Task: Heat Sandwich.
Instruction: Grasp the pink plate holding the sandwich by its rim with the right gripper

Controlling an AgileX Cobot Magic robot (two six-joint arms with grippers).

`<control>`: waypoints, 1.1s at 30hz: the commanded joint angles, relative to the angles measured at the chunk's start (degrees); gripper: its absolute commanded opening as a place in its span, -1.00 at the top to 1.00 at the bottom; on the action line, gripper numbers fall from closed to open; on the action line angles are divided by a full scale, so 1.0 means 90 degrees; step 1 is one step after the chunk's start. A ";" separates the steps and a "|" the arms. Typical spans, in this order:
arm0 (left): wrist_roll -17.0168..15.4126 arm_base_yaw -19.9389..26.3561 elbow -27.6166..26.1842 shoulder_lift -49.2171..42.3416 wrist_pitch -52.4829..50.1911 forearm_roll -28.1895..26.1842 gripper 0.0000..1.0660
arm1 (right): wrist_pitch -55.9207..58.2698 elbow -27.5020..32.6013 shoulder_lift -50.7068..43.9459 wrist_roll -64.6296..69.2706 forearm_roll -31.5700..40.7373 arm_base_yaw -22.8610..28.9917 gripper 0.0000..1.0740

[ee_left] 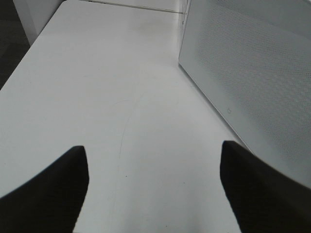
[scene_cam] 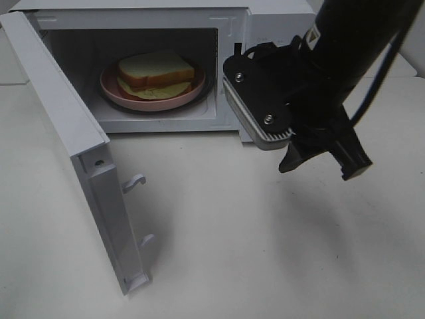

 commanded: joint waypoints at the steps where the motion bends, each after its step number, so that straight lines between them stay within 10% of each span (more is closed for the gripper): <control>1: -0.0038 0.0013 0.0006 -0.0115 -0.0083 0.0000 -0.34 | 0.0000 -0.0331 0.0414 -0.0191 0.0051 0.0006 0.00; 33: -0.0038 0.0013 0.0006 -0.0115 -0.0083 0.0000 -0.34 | -0.0146 -0.4323 0.3852 -0.0885 0.1089 -0.0013 0.00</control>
